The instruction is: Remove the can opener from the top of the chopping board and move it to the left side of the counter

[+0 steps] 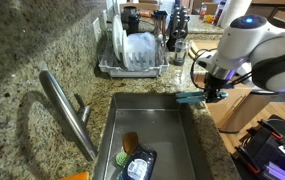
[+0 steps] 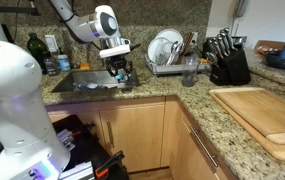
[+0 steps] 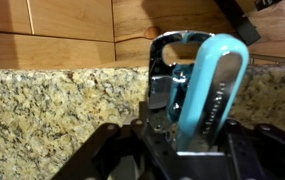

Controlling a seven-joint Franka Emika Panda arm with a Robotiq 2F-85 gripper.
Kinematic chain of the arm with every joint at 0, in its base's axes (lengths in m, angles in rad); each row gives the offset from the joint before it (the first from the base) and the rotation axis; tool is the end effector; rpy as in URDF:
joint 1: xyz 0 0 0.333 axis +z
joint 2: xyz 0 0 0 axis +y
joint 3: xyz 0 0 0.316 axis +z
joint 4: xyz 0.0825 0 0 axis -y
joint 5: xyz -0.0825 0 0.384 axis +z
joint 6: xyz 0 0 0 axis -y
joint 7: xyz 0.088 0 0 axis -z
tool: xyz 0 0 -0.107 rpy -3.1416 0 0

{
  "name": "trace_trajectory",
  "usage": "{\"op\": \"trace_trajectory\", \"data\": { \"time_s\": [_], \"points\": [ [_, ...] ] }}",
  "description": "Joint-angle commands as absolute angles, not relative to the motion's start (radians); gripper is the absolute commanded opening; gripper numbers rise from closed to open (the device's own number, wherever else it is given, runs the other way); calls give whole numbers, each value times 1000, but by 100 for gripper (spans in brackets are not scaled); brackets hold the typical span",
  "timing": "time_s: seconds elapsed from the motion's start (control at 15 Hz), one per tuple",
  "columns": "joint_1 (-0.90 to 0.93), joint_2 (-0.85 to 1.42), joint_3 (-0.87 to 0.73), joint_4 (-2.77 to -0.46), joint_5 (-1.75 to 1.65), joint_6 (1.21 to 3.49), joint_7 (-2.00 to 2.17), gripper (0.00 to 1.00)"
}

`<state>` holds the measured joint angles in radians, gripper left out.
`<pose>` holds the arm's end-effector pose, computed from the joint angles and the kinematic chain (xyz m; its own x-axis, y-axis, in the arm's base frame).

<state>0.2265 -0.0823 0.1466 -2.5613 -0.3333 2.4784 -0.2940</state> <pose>0.4145 0.1627 0.2951 0.6021 0.7932 -0.0914 0.7920 -0.5788 0.1942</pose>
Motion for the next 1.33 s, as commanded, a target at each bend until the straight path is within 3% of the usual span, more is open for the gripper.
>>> {"op": "trace_trajectory", "data": {
  "time_s": [0.0, 0.2, 0.27, 0.33, 0.47, 0.53, 1.13, 1.2, 1.27],
  "points": [
    [190, 41, 109, -2410, -154, 2475, -549, 28],
    [136, 148, 103, -2277, 21, 2383, -709, 28],
    [150, 70, 121, -2374, -42, 2444, -633, 28],
    [136, 96, 120, -2348, -32, 2435, -651, 53],
    [134, 106, 124, -2348, -35, 2437, -647, 53],
    [136, 104, 129, -2352, -35, 2437, -643, 28],
    [73, 191, 120, -2244, 75, 2425, -827, 28],
    [78, 171, 132, -2283, 66, 2432, -833, 53],
    [72, 177, 129, -2270, 65, 2432, -830, 53]
  ]
}}
